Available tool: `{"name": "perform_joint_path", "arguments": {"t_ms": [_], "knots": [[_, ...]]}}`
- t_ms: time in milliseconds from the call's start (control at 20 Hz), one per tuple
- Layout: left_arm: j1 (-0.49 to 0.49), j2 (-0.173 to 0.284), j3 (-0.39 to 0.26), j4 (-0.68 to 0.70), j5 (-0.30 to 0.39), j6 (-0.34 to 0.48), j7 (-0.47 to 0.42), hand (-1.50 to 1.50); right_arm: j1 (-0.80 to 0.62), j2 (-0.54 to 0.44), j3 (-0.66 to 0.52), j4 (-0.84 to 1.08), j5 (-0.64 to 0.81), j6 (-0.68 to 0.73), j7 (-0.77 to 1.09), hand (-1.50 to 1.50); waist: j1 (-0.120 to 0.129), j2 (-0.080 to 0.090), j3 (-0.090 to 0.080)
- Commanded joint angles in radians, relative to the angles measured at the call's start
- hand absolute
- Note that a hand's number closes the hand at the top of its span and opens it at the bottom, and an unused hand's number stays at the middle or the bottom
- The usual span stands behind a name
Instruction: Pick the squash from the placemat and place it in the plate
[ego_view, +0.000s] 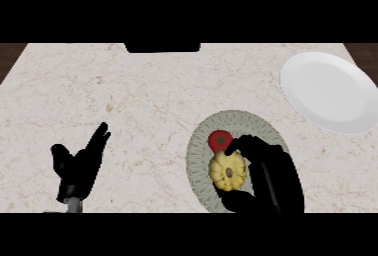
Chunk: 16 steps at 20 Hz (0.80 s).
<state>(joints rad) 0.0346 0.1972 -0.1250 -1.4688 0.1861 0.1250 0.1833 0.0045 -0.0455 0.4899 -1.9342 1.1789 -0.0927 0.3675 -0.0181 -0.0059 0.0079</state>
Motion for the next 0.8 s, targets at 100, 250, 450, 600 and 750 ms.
{"name": "perform_joint_path", "arguments": {"t_ms": [100, 250, 450, 600, 750], "knots": [[0.009, 0.005, 0.011, 0.036, 0.025, -0.042, 0.011, 0.0, 0.072, 0.044, -0.135, -0.129, -0.126, -0.118, 0.045, 1.5, 0.007, 0.005, -0.007], [0.002, -0.04, -0.026, 0.017, -0.014, 0.0, 0.02, 0.0, 0.068, 0.029, -0.252, -0.108, -0.237, -0.156, -0.009, 1.5, 0.014, 0.006, -0.007], [-0.036, -0.032, -0.009, 0.079, -0.035, 0.0, 0.009, 0.0, 0.019, 0.017, -0.435, -0.002, -0.435, -0.232, -0.113, 1.5, 0.014, 0.009, -0.006], [0.015, -0.022, -0.01, 0.02, -0.004, -0.047, 0.003, 0.0, -0.07, -0.044, -0.579, 0.116, -0.53, -0.258, -0.212, 1.5, 0.024, 0.009, -0.007], [-0.002, -0.029, -0.015, -0.016, -0.022, -0.019, 0.063, 0.0, -0.172, -0.104, -0.662, 0.245, -0.552, -0.252, -0.242, 1.5, 0.026, 0.008, -0.007]]}}
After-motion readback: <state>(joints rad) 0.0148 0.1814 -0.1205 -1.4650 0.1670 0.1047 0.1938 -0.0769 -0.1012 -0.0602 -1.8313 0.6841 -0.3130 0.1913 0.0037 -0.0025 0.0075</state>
